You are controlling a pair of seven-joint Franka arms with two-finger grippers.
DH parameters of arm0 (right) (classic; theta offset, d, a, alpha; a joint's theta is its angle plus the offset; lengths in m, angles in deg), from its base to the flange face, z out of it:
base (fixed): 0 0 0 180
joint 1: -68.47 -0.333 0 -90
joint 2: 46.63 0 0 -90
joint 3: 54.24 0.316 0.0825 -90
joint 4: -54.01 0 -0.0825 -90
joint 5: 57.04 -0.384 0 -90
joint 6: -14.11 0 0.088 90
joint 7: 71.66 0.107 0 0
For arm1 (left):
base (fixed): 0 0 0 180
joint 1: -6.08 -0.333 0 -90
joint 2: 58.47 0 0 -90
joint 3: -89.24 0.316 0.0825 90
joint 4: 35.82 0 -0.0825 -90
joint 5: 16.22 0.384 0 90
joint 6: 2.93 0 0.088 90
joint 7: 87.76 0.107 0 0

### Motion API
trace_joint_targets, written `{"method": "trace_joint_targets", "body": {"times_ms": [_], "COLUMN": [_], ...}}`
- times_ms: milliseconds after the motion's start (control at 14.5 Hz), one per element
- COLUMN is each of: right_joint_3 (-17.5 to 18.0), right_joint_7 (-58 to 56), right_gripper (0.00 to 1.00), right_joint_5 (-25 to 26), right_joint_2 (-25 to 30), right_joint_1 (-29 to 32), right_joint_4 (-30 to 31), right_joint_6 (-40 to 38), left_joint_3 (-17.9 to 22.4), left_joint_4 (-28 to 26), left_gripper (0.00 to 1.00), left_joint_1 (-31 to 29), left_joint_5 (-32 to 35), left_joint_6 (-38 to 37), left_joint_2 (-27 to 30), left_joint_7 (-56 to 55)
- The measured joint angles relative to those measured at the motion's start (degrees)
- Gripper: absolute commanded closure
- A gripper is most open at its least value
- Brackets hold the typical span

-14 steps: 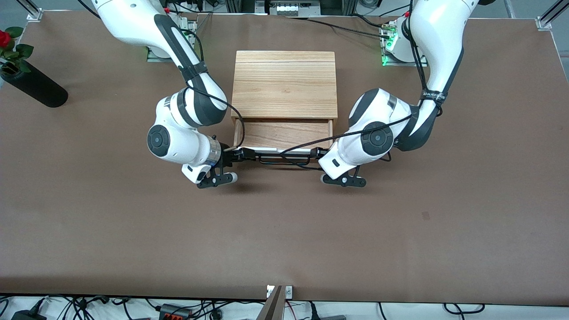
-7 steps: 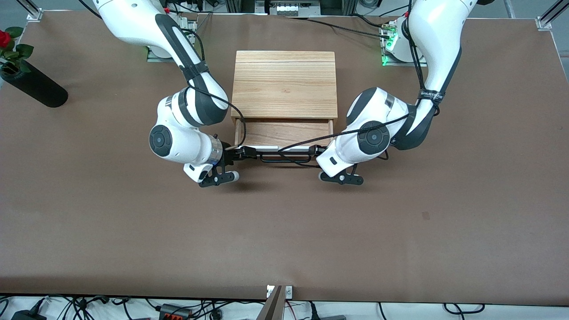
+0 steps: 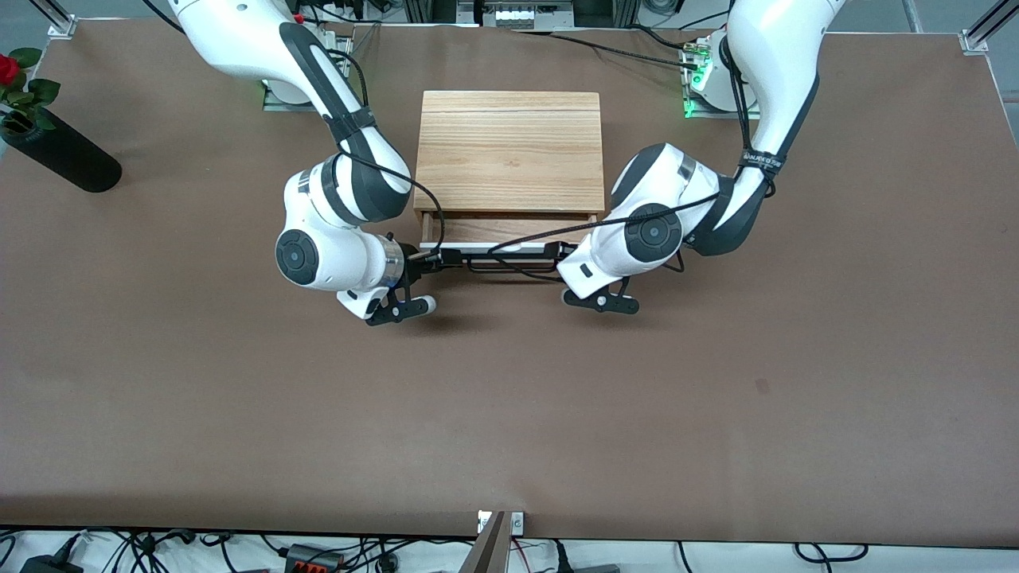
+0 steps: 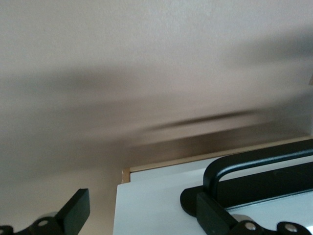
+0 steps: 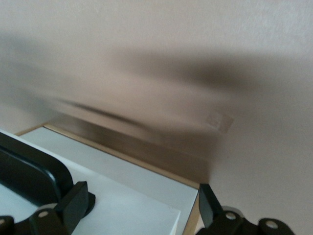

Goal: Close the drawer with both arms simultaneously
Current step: 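Push the white drawer front into the cabinet with both grippers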

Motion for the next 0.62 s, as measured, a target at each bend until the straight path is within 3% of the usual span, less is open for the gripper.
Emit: {"method": "trace_joint_targets", "body": {"times_ms": [621], "right_joint_3": [-0.22], "right_joint_7": [0.00], "right_gripper": [0.00], "right_joint_5": [0.00], "right_joint_2": [0.02], "right_joint_1": [0.09], "right_joint_4": [0.08], "right_joint_6": [-12.50], "left_joint_3": [-0.79], "left_joint_4": [-5.39], "left_gripper": [0.00], "left_joint_1": [0.00], "left_joint_5": [-0.05], "left_joint_6": [-1.80], "left_joint_2": [4.63], "left_joint_7": [-0.02]}}
